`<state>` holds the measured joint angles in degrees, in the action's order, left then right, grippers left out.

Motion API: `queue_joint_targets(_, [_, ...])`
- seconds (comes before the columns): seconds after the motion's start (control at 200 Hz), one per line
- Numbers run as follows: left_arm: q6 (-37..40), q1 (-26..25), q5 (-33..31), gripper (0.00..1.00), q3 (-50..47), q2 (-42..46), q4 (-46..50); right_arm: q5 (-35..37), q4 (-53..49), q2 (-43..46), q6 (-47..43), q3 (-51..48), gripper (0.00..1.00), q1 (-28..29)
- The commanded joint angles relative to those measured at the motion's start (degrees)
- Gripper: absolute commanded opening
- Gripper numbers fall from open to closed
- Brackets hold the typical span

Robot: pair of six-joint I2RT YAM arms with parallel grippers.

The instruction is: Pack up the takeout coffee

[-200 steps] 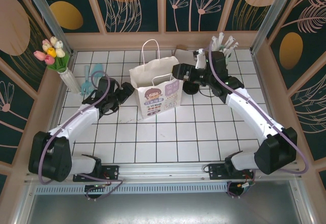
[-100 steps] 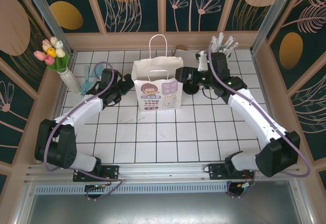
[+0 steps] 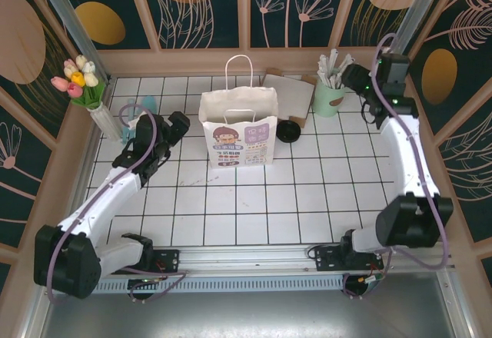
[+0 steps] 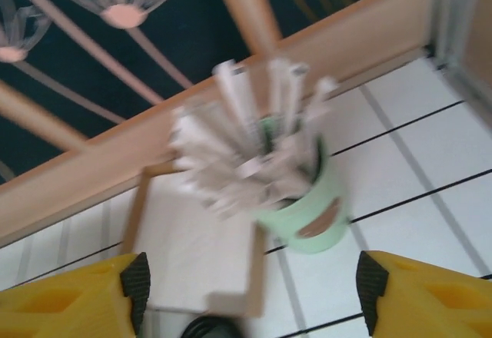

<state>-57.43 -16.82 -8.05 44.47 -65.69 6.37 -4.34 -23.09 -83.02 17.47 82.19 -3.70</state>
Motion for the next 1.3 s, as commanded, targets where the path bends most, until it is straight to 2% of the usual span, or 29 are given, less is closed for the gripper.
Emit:
queue_joint_targets(0.0, [1.7, 0.2, -4.0, 0.98, -2.2, 1.1, -2.4, -1.2, -2.2, -5.1, 0.3, 4.4, 0.65, -3.7])
queue_joint_targets(0.13, [4.7, 0.2, -4.9, 0.98, -3.6, 0.4, -5.7, -5.0, -3.7, -13.5, 0.3, 11.6, 0.53, -5.6])
queue_joint_targets(0.25, [7.3, 0.2, -4.5, 0.99, -3.4, -0.8, -8.6, -8.8, -7.8, -21.7, 0.3, 20.9, 0.48, -5.6])
queue_joint_targets(0.375, [9.1, 0.2, -4.6, 0.99, -3.9, -1.4, -11.7, -12.1, -8.3, -25.8, 1.9, 25.6, 0.45, -4.6])
queue_joint_targets(0.505, [10.7, 0.1, -4.2, 0.99, -3.8, -1.9, -13.1, -13.2, -7.9, -27.5, 3.1, 27.6, 0.45, -3.6])
queue_joint_targets(0.721, [12.0, 0.2, -4.3, 0.99, -2.9, -3.3, -11.9, -11.1, -7.4, -28.5, 4.3, 26.7, 0.4, -2.8])
queue_joint_targets(1.001, [12.3, 0.1, -3.8, 0.99, -2.0, -4.7, -11.4, -10.5, -8.6, -30.1, 3.5, 28.2, 0.31, -2.4])
queue_joint_targets(1.116, [12.3, 0.1, -3.8, 0.99, -2.0, -4.9, -11.3, -9.9, -8.7, -29.9, 3.1, 27.9, 0.2, -2.4])
queue_joint_targets(1.296, [11.9, 0.1, -3.1, 0.99, -2.0, -5.2, -11.6, -8.6, -7.9, -28.3, 2.3, 26.9, 0.13, -2.3])
